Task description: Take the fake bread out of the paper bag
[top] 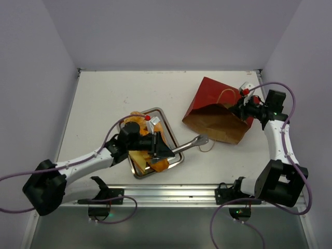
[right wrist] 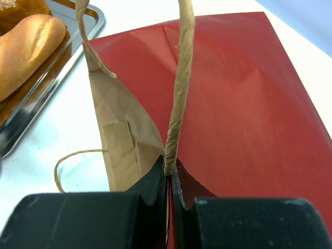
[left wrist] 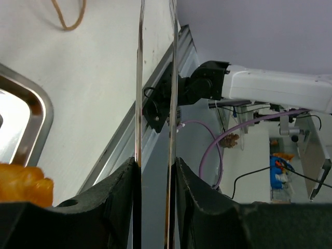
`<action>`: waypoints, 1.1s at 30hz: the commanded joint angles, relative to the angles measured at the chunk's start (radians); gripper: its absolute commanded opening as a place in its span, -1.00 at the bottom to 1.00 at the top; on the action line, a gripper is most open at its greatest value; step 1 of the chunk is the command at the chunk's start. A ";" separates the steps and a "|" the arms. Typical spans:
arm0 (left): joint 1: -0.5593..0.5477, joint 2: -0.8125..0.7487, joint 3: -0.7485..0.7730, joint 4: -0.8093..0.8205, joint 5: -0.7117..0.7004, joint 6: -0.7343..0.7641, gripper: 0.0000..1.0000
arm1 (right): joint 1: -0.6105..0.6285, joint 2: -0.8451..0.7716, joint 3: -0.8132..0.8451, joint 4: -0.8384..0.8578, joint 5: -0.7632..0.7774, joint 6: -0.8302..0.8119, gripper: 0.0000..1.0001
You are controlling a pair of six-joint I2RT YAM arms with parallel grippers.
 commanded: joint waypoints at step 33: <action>-0.422 0.834 0.767 0.029 -0.937 0.794 -0.23 | -0.005 0.000 0.016 0.095 -0.133 0.243 -0.92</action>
